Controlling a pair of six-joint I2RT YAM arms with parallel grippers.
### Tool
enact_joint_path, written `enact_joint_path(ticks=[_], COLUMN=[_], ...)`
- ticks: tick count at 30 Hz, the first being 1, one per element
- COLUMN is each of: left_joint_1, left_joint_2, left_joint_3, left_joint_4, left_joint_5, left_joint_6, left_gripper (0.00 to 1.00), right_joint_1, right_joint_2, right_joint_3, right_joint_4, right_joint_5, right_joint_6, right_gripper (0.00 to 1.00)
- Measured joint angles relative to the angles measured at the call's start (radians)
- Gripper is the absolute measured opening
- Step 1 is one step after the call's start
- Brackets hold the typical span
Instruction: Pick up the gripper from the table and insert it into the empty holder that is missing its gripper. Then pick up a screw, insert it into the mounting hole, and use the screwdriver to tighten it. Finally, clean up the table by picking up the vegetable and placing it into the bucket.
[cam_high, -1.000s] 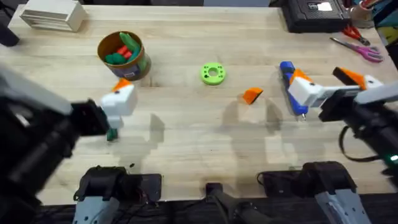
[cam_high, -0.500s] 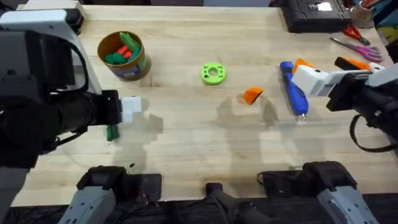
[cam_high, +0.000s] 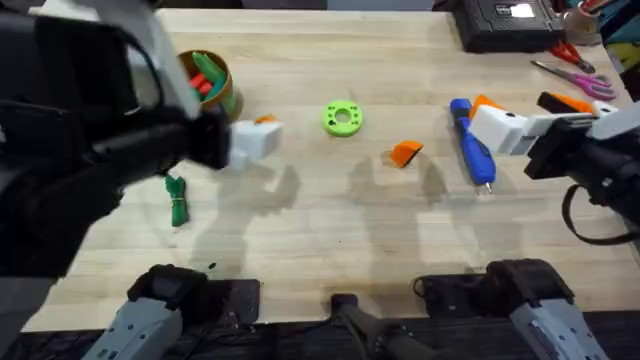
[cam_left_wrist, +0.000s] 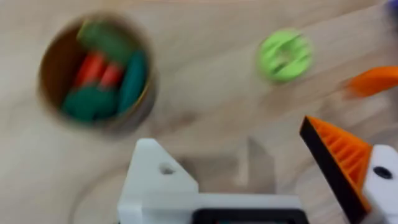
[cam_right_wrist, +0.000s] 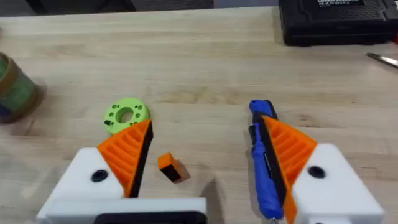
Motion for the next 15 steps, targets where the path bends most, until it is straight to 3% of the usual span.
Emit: enact_joint_path(ticks=[3, 7, 10, 15], left_joint_1=[-0.104, -0.202, -0.222, -0.222], left_joint_2=[0.000, 0.000, 0.000, 0.000], left_joint_3=[0.000, 0.000, 0.000, 0.000], left_joint_4=[0.179, 0.382, 0.429, 0.361], left_joint_5=[0.086, 0.149, 0.167, 0.176], left_joint_6=[0.014, 0.025, 0.031, 0.033], left_gripper=[0.987, 0.987, 0.987, 0.987], right_joint_1=[0.000, 0.000, 0.000, 0.000], right_joint_2=[0.000, 0.000, 0.000, 0.000], right_joint_3=[0.000, 0.000, 0.000, 0.000], right_joint_4=[-0.001, -0.001, -0.001, -0.001], right_joint_5=[0.000, 0.000, 0.000, 0.000], right_joint_6=[0.000, 0.000, 0.000, 0.000], right_gripper=[0.989, 0.989, 0.989, 0.990])
